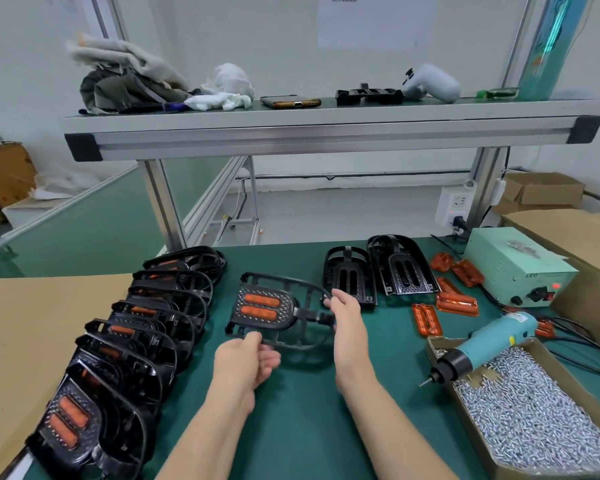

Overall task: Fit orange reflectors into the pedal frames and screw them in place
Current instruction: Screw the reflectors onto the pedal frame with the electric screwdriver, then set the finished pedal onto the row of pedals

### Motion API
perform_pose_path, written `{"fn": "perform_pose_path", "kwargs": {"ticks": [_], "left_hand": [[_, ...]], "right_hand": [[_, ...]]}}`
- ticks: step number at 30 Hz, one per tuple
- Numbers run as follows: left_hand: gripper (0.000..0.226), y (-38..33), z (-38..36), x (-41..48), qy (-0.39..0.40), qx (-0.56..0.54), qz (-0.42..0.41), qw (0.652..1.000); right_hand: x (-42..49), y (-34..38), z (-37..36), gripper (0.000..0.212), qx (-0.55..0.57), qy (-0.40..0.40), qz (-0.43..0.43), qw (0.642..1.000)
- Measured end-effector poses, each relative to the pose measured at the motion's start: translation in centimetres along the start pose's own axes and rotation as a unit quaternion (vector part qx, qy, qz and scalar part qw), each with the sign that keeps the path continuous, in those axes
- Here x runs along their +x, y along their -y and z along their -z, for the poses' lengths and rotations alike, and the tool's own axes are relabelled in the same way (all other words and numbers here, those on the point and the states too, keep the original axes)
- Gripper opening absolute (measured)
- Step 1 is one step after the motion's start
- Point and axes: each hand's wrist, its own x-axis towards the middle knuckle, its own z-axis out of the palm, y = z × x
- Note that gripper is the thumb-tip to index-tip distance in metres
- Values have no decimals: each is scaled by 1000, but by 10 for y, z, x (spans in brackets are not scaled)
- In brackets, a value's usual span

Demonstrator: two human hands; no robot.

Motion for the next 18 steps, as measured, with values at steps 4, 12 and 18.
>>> {"fn": "perform_pose_path", "kwargs": {"ticks": [4,12,18], "left_hand": [[25,-25,-17,38,-15,-27,18,999],[25,-61,-56,111,-20,-45,34,998],[21,-66,-62,152,-42,-53,51,996]], "right_hand": [[-5,-23,-2,18,-105,-55,63,991],[-4,-30,-6,28,-233,-4,119,965],[-5,-31,-7,28,-252,22,123,960]]}}
